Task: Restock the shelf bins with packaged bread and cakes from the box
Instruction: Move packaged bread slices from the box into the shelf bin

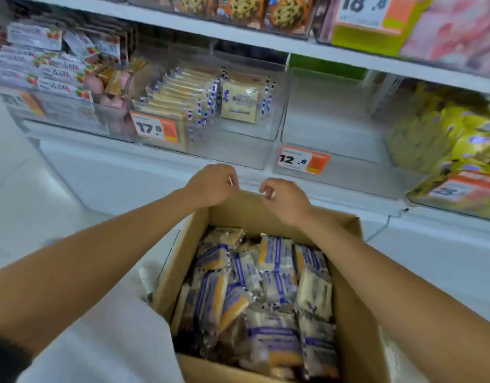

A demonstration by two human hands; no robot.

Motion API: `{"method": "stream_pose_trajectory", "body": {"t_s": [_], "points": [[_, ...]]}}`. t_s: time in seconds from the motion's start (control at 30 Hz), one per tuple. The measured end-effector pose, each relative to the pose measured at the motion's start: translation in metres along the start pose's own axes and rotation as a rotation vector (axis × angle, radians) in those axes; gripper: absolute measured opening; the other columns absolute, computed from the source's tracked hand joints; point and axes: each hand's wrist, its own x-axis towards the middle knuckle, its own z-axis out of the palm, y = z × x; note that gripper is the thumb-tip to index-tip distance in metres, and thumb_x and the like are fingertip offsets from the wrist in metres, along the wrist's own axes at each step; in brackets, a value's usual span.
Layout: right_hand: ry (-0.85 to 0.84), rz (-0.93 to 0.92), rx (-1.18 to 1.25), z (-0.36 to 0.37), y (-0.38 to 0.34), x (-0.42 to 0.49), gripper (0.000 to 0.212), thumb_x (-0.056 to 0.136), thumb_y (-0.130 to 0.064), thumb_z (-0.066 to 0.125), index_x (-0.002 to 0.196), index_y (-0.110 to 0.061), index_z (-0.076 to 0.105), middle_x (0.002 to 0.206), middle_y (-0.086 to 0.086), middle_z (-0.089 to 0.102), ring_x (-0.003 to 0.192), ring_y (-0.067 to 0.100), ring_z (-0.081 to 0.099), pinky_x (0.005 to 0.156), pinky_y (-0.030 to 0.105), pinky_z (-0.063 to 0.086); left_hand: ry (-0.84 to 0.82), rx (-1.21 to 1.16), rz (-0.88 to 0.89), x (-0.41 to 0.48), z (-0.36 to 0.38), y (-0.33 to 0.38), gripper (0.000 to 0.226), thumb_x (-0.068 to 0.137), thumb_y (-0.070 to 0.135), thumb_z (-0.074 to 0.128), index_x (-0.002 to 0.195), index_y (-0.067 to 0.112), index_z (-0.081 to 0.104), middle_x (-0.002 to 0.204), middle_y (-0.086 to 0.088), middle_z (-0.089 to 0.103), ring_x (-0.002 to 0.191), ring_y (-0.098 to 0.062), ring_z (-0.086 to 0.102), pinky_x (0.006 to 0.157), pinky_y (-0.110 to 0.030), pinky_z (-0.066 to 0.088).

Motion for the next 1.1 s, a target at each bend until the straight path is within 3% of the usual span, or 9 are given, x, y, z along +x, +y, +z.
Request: {"method": "stream_pose_trajectory", "body": {"t_s": [0.23, 0.4, 0.53, 0.6, 0.73, 0.8, 0.9, 1.0, 1.1], "points": [[-0.356, 0.375, 0.033, 0.052, 0.134, -0.091, 0.03, 0.099, -0.011, 0.049, 0.127, -0.006, 0.058, 0.121, 0.012, 0.061, 0.109, 0.027, 0.058, 0.085, 0.032, 0.045, -0.245, -0.094, -0.103, -0.017, 0.103, -0.031, 0.018, 0.094, 0.027, 0.062, 0.108, 0.018, 0.069, 0.109, 0.001, 0.068, 0.095, -0.01, 0.06, 0.082, -0.023, 0.044], [-0.585, 0.437, -0.046, 0.09, 0.169, -0.107, 0.082, 0.092, 0.0, 0.051, 0.157, -0.017, 0.004, 0.128, 0.013, 0.053, 0.113, 0.029, 0.054, 0.084, 0.035, 0.046, -0.37, -0.14, -0.116, -0.007, 0.138, -0.022, 0.019, 0.096, 0.027, 0.058, 0.113, 0.023, 0.066, 0.109, 0.005, 0.064, 0.097, -0.008, 0.06, 0.081, -0.025, 0.047], [-0.563, 0.411, -0.09, 0.089, 0.174, -0.102, 0.061, 0.088, -0.004, 0.06, 0.144, -0.015, 0.039, 0.136, 0.012, 0.049, 0.127, 0.028, 0.046, 0.098, 0.035, 0.044, -0.4, -0.143, -0.119, -0.01, 0.15, -0.012, 0.021, 0.096, 0.028, 0.058, 0.116, 0.024, 0.064, 0.114, 0.004, 0.063, 0.101, -0.01, 0.06, 0.085, -0.028, 0.049], [-0.437, 0.363, -0.029, 0.074, 0.172, -0.095, 0.039, 0.085, -0.014, 0.069, 0.121, -0.015, 0.053, 0.12, 0.009, 0.053, 0.112, 0.025, 0.053, 0.084, 0.031, 0.045, -0.393, -0.163, -0.118, -0.011, 0.154, -0.009, 0.029, 0.095, 0.029, 0.061, 0.123, 0.023, 0.061, 0.121, 0.003, 0.062, 0.105, -0.01, 0.059, 0.086, -0.027, 0.048], [-0.201, 0.396, 0.436, 0.03, 0.139, -0.083, 0.024, 0.085, -0.025, 0.075, 0.093, -0.018, 0.053, 0.092, -0.002, 0.056, 0.079, 0.012, 0.054, 0.063, 0.019, 0.04, -0.451, -0.467, -0.238, -0.014, 0.155, -0.004, 0.1, 0.067, 0.061, 0.079, 0.148, 0.023, 0.035, 0.14, 0.011, 0.043, 0.127, -0.014, 0.047, 0.108, -0.037, 0.041], [-0.207, 0.432, 0.68, 0.021, 0.119, -0.082, 0.024, 0.084, -0.029, 0.075, 0.096, -0.02, 0.056, 0.097, -0.001, 0.062, 0.084, 0.013, 0.059, 0.073, 0.023, 0.046, -0.505, -0.596, -0.297, -0.012, 0.158, -0.007, 0.118, 0.047, 0.077, 0.081, 0.145, 0.025, 0.04, 0.141, 0.006, 0.052, 0.125, -0.017, 0.054, 0.109, -0.044, 0.041], [-0.24, 0.476, 0.807, 0.03, 0.101, -0.088, 0.046, 0.083, -0.04, 0.074, 0.12, -0.024, 0.054, 0.116, 0.001, 0.061, 0.1, 0.016, 0.064, 0.081, 0.029, 0.051, -0.548, -0.683, -0.373, -0.009, 0.168, -0.021, 0.097, 0.049, 0.071, 0.086, 0.126, 0.019, 0.058, 0.119, -0.021, 0.068, 0.11, -0.04, 0.065, 0.099, -0.054, 0.049], [-0.229, 0.563, 0.638, 0.037, 0.103, -0.107, 0.068, 0.086, -0.049, 0.068, 0.142, -0.024, 0.037, 0.126, -0.002, 0.054, 0.105, 0.012, 0.059, 0.089, 0.03, 0.05, -0.406, -0.666, -0.439, -0.018, 0.162, -0.019, 0.099, 0.052, 0.066, 0.087, 0.132, 0.017, 0.055, 0.112, -0.016, 0.071, 0.101, -0.041, 0.068, 0.087, -0.055, 0.056], [-0.441, 0.612, 0.208, 0.044, 0.114, -0.134, 0.062, 0.094, -0.046, 0.058, 0.144, -0.014, 0.039, 0.119, 0.003, 0.058, 0.085, 0.006, 0.058, 0.071, 0.023, 0.046, -0.227, -0.643, -0.546, -0.017, 0.165, -0.03, 0.083, 0.073, 0.044, 0.084, 0.139, 0.009, 0.048, 0.129, -0.008, 0.061, 0.1, -0.028, 0.065, 0.084, -0.046, 0.057]]}}
